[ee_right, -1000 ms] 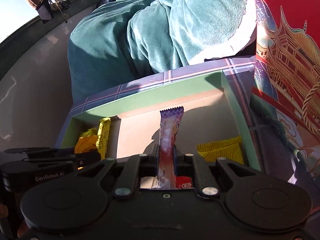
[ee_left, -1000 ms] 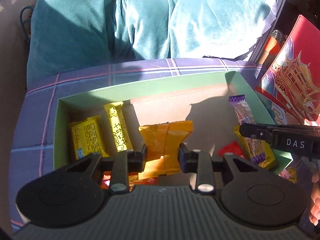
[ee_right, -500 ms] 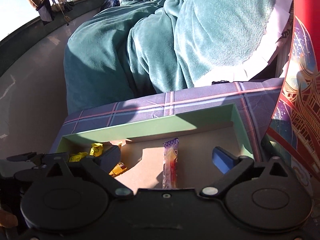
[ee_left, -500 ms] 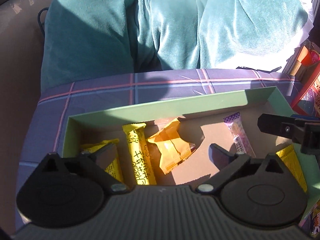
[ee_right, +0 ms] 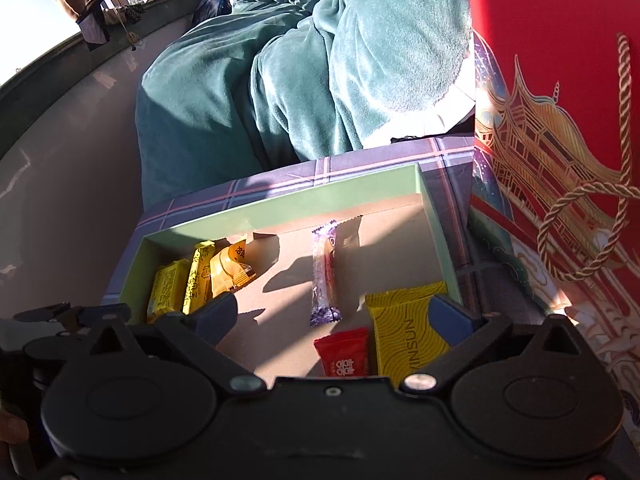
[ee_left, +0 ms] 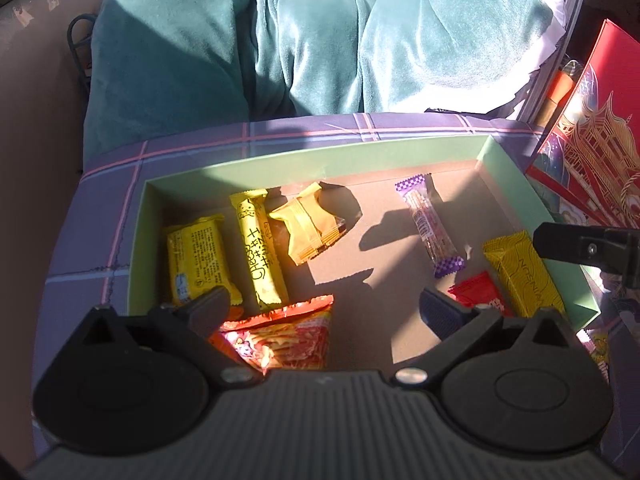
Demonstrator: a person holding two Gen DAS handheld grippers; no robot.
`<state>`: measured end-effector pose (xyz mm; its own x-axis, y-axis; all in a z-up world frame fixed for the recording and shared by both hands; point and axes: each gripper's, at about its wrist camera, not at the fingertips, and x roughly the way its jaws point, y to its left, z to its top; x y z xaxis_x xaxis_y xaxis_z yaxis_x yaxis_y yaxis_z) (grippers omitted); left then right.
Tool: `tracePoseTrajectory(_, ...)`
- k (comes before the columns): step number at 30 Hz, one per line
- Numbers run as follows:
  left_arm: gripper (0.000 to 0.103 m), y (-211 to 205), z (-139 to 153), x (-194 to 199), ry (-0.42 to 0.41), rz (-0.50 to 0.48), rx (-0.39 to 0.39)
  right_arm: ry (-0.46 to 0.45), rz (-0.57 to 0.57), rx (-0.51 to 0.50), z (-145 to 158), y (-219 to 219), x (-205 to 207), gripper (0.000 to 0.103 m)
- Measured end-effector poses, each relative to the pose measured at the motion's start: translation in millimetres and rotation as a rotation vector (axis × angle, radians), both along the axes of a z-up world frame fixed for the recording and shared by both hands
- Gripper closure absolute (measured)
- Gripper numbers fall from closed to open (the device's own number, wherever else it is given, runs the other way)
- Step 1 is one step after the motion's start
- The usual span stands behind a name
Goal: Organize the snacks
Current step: 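Grasp the long red snack bag with the left gripper while the right grasps a blue packet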
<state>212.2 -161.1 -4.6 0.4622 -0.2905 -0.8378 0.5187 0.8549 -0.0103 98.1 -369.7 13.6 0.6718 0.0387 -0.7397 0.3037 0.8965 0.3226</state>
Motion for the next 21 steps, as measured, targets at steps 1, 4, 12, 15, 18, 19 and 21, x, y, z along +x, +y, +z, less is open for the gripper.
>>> tracePoseTrajectory(1, 0.000, 4, 1, -10, 0.001, -0.004, 0.002, 0.003, -0.004, 0.001, 1, 2, -7, 0.000)
tracePoseTrajectory(4, 0.000, 13, 0, -31, 0.015, -0.018, 0.004, 0.003, -0.017, 0.018, 2, 7, -29, 0.000)
tracePoseTrajectory(12, 0.000, 35, -14, -92, 0.071, -0.048, 0.017, 0.032, -0.012, 0.025, -5, 34, -96, 0.000)
tracePoseTrajectory(15, 0.000, 42, -19, -115, 0.079, -0.066, 0.026, 0.058, -0.021, 0.045, -14, 41, -124, 0.000)
tracePoseTrajectory(18, 0.000, 49, -25, -134, 0.079, -0.087, 0.041, 0.077, -0.031, 0.074, -22, 49, -149, 0.000)
tracePoseTrajectory(19, 0.000, 51, -26, -139, 0.073, -0.090, 0.047, 0.080, -0.033, 0.081, -24, 51, -156, 0.000)
tracePoseTrajectory(21, 0.000, 57, -29, -146, 0.064, -0.093, 0.062, 0.082, -0.031, 0.097, -26, 58, -166, 0.000)
